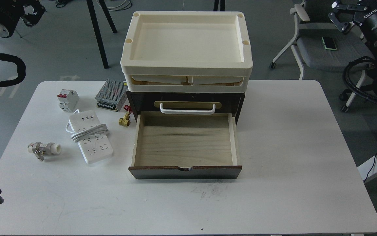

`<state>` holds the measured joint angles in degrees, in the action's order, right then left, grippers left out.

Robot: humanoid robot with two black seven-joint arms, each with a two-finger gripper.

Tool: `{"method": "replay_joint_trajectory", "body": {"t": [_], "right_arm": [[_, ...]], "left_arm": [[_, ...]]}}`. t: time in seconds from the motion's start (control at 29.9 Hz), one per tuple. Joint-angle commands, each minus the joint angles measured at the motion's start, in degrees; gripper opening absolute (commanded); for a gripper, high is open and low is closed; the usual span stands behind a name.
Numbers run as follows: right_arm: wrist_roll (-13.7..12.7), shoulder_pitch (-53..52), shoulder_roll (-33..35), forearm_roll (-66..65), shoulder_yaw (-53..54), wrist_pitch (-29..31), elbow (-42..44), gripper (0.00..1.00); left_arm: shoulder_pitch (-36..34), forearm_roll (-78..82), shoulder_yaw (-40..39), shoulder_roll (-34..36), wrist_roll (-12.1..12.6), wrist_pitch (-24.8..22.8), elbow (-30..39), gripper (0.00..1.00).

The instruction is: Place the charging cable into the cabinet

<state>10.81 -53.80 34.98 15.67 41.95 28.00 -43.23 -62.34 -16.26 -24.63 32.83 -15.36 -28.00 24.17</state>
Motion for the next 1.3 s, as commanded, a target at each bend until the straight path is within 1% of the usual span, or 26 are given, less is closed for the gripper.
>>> {"method": "replay_joint_trajectory", "body": {"t": [0.0, 0.03, 0.07, 0.1, 0.13, 0.17, 0.27, 0.33, 0.37, 0.47, 0.54, 0.64, 0.67, 0.77, 0.84, 0.9, 0.94, 1.0, 1.07, 1.17, 1.27], "right_arm": [[0.0, 0.1, 0.1, 0.1, 0.3, 0.0, 0.3, 1.00], [0.0, 0.1, 0.2, 0.1, 0.3, 0.0, 0.3, 1.00], [0.0, 0.1, 0.3, 0.1, 0.5, 0.0, 0.3, 1.00], [0.0, 0.1, 0.7, 0.1, 0.6, 0.0, 0.3, 1.00], [0.0, 0.1, 1.0, 0.1, 0.7, 0.0, 0.3, 1.00], [0.0, 0.1, 1.1, 0.1, 0.7, 0.0, 0.3, 1.00], [0.3, 0.1, 1.2, 0.2, 0.9, 0.0, 0.3, 1.00], [0.3, 0.1, 1.2, 0.2, 1.4, 0.0, 0.3, 1.00], [0.3, 0.1, 1.2, 0.2, 1.6, 0.0, 0.3, 1.00], [0.3, 0.1, 1.1, 0.2, 2.3, 0.0, 0.3, 1.00], [0.3, 0.0, 1.1, 0.1, 2.3, 0.0, 0.3, 1.00], [0.3, 0.0, 1.1, 0.1, 2.3, 0.0, 0.2, 1.00], [0.3, 0.0, 1.1, 0.1, 2.3, 0.0, 0.2, 1.00], [0.3, 0.0, 1.2, 0.1, 2.3, 0.0, 0.2, 1.00], [0.3, 0.0, 1.2, 0.2, 2.4, 0.0, 0.2, 1.00], [0.3, 0.1, 1.2, 0.2, 2.5, 0.0, 0.2, 1.00], [0.3, 0.1, 1.2, 0.2, 2.6, 0.0, 0.2, 1.00], [0.3, 0.5, 1.2, 0.2, 2.6, 0.0, 0.3, 1.00], [0.3, 1.2, 1.2, 0.2, 2.7, 0.0, 0.2, 1.00], [0.3, 1.4, 1.3, 0.2, 2.8, 0.0, 0.0, 1.00], [0.3, 1.6, 2.6, 0.2, 3.4, 0.0, -0.2, 1.00]], "left_arm": [[0.5, -0.1, -0.1, -0.2, 0.0, 0.0, -0.1, 1.00], [0.6, -0.2, -0.1, -0.2, 0.0, 0.0, -0.1, 1.00], [0.7, -0.1, 0.0, -0.3, 0.7, 0.0, -0.2, 1.00], [0.8, 0.0, 0.1, -0.3, 0.7, 0.0, -0.3, 1.00], [0.9, -0.6, -0.1, -0.5, 0.2, 0.0, -1.0, 1.00], [0.9, -0.7, -0.3, -0.7, 0.0, 0.0, -2.5, 1.00], [1.2, -1.4, -2.5, -2.5, -0.1, 0.0, -11.6, 1.00], [1.3, -2.4, -5.6, -5.3, -0.3, 0.0, -14.6, 1.00], [1.5, -2.8, -7.9, -6.7, -0.6, 0.0, -14.6, 1.00], [3.2, -3.1, -13.4, -8.4, -3.2, 0.0, -14.4, 1.00], [3.5, -3.3, -15.6, -8.1, -5.6, 0.0, -14.3, 1.00], [3.7, -3.5, -19.4, -5.8, -11.5, 0.0, -13.8, 1.00], [3.7, -3.8, -20.6, -4.7, -12.6, 0.0, -12.3, 0.99], [4.0, -3.9, -22.5, -1.6, -12.6, 0.0, -5.0, 0.99], [4.5, -3.0, -21.5, 0.8, -12.6, 0.0, 2.1, 0.99], [5.1, 0.3, -17.9, 5.0, -12.6, 0.0, 12.7, 0.99], [5.2, 3.3, -16.0, 8.4, -12.6, 0.0, 18.8, 0.99], [5.2, 10.7, -14.0, 15.8, -12.6, 0.0, 31.4, 0.99], [5.5, 20.6, -13.6, 22.2, -12.6, 0.0, 41.3, 0.99], [6.4, 37.9, -13.6, 31.5, -12.6, 0.0, 51.5, 0.99], [7.9, 51.2, -13.6, 38.3, -12.6, 0.0, 59.1, 0.99]]}}
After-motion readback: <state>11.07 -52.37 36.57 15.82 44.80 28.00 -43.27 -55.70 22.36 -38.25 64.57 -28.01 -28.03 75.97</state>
